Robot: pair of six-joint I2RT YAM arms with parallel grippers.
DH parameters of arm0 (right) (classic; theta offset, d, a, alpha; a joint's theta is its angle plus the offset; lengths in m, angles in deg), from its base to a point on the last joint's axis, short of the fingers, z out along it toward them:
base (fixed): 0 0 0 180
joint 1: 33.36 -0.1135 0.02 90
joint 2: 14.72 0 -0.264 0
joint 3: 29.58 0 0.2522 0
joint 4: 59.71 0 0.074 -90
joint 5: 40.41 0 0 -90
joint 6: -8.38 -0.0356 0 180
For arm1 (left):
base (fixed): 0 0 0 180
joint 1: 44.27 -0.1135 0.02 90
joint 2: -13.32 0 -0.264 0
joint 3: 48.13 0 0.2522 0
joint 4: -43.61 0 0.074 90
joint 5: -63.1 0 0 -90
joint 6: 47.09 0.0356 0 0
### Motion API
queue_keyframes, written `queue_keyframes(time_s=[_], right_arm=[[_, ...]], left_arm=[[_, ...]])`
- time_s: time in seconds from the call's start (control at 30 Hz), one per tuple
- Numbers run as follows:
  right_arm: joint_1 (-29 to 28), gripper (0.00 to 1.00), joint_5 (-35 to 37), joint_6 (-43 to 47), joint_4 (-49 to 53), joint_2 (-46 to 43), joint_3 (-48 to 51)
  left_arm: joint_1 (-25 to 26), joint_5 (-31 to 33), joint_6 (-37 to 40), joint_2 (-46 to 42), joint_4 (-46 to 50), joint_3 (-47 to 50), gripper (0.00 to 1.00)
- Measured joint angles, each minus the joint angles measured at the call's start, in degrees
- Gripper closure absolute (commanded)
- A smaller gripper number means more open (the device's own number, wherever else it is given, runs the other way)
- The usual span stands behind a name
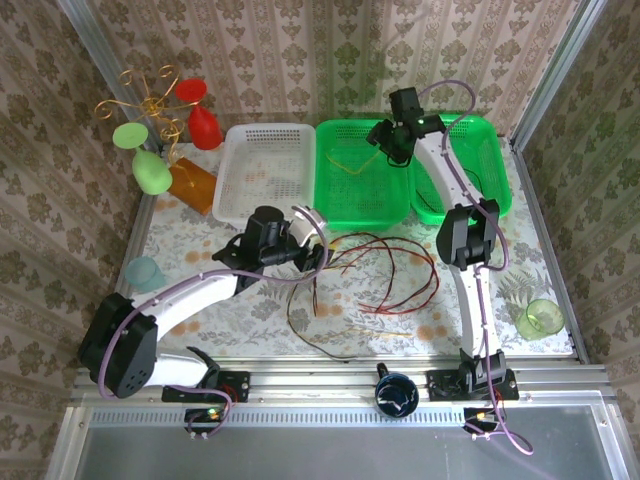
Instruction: Untangle the cables
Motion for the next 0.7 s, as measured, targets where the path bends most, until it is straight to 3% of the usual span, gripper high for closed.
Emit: queue_keyframes(time_s=[0.43, 0.7], right_arm=[[-0.46, 0.48, 2.86, -7.15, -8.00, 9.09, -0.31], [-0.90, 0.58, 3.45, -9.09, -12.31, 10.64, -0.31]], left_arm=[[-1.86, -0.02, -0.37, -2.14, 0.44, 1.92, 0.38], [-2.32, -0.02, -0.37, -3.63, 0.46, 2.71, 0.38]])
